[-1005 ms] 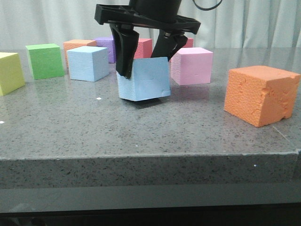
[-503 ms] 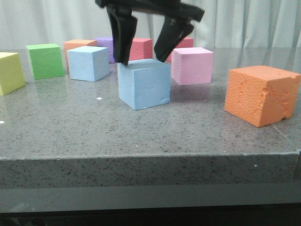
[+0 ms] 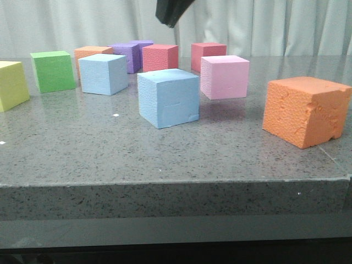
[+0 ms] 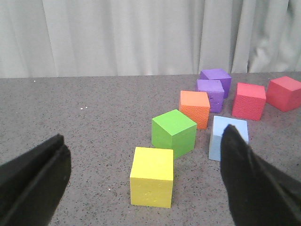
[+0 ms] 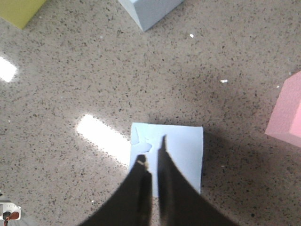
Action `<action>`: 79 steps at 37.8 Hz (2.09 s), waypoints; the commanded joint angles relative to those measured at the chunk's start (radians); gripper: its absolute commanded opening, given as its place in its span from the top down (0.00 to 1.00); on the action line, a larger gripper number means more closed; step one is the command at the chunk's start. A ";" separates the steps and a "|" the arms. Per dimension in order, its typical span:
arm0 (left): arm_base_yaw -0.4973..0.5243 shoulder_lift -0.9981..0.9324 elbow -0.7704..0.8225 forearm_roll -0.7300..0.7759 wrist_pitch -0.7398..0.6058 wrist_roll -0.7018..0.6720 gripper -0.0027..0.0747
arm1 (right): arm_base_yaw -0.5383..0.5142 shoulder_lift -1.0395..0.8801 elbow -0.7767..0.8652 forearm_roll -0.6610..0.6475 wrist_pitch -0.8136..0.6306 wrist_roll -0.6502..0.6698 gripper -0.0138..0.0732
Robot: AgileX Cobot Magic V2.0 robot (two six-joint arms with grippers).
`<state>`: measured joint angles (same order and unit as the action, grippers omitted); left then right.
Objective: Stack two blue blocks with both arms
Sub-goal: 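Open the right gripper and raise it away from the cube, then move the left gripper over the other light blue cube near the green cube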
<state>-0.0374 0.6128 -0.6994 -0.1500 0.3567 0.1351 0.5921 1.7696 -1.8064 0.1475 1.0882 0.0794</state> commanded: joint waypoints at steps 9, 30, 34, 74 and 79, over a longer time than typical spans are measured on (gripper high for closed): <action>-0.001 0.007 -0.032 -0.013 -0.084 -0.008 0.17 | -0.080 -0.151 -0.026 0.013 -0.001 0.004 0.92; -0.001 0.007 -0.032 -0.013 -0.084 -0.008 0.17 | -0.478 -0.429 0.209 -0.002 -0.005 -0.036 0.92; -0.001 0.007 -0.032 -0.013 -0.084 -0.008 0.17 | -0.503 -0.518 0.333 -0.007 -0.085 -0.036 0.92; -0.001 0.007 -0.032 -0.013 -0.090 -0.008 0.17 | -0.502 -1.469 1.402 -0.041 -0.762 -0.134 0.92; -0.001 0.008 -0.032 -0.013 -0.102 -0.008 0.17 | -0.502 -1.469 1.402 -0.041 -0.761 -0.134 0.92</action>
<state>-0.0374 0.6128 -0.6994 -0.1500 0.3515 0.1351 0.0953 0.2928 -0.3799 0.1107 0.4163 -0.0429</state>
